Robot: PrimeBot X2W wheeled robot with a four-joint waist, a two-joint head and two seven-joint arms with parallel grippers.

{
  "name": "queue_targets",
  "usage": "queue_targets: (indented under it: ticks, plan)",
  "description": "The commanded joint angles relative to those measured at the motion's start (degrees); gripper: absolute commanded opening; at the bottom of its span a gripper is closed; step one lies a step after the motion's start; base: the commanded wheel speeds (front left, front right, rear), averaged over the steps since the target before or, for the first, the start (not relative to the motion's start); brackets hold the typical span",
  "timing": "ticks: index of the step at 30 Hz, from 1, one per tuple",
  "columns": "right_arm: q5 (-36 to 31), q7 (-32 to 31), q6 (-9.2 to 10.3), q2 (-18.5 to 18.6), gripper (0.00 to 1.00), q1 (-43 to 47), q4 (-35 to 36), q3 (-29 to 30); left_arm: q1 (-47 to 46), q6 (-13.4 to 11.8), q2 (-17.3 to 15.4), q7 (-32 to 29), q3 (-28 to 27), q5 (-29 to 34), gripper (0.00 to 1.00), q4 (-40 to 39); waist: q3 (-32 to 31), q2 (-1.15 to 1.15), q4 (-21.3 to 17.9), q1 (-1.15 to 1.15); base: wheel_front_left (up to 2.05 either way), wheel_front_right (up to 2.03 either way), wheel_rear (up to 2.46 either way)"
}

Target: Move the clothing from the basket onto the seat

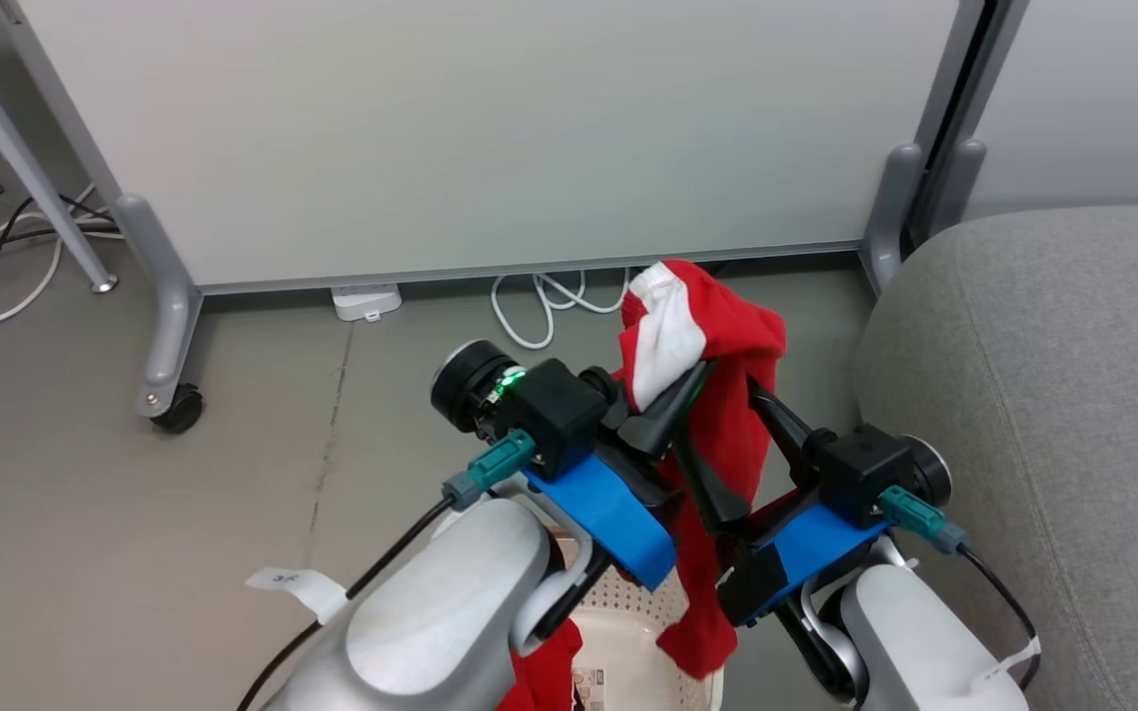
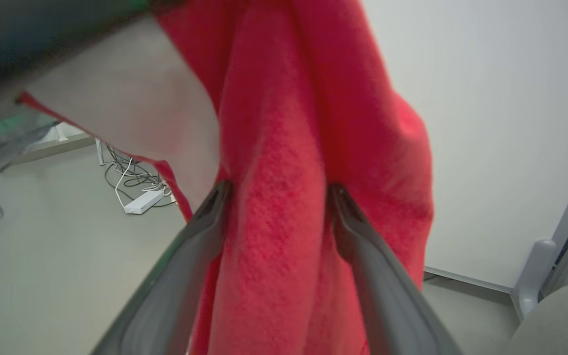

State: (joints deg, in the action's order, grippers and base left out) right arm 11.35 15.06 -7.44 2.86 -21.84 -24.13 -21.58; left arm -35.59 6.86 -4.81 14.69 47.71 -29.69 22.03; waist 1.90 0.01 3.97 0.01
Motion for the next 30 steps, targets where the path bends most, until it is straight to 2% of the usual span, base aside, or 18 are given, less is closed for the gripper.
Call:
queue_targets:
  ticks: [1,4,5,6,7,30]
  plan:
    - [0.94,0.18,-0.09,0.07,1.00,-1.20,-1.04,-0.16,-1.22,0.23,0.38,-0.07,0.63,-0.29,0.00,-0.74,0.10,-0.01,0.60,-0.01,0.00,0.00,0.00]
    - [2.50,0.18,-0.09,0.07,1.00,-2.08,-2.25,-0.13,-1.46,0.31,0.67,-0.32,1.75,-0.46,0.00,-1.73,0.12,-0.01,1.11,-0.01,0.00,0.00,0.00]
    - [2.92,0.18,-0.09,0.06,0.69,-2.38,-2.62,-0.43,-1.42,0.27,0.71,-0.30,2.02,-0.52,0.00,-2.03,0.12,-0.01,1.24,-0.01,0.00,0.00,0.00]
    - [3.16,0.19,-0.09,0.06,0.15,-2.69,-2.95,-0.80,-1.34,0.28,0.75,-0.32,2.17,-0.64,0.00,-2.27,0.13,-0.01,1.35,-0.01,0.00,0.00,0.00]
    - [3.30,0.18,-0.09,0.07,0.00,-2.99,-3.10,-1.01,-1.31,0.29,0.79,-0.30,2.33,-0.72,0.00,-2.43,0.13,-0.01,1.44,-0.01,0.00,0.00,0.00]
    - [3.30,0.18,-0.07,0.07,0.00,-2.88,-3.00,-1.83,-0.85,-0.78,-0.07,0.05,2.20,-1.08,0.00,-1.89,-0.07,-0.01,0.50,-0.01,0.00,0.00,0.00]
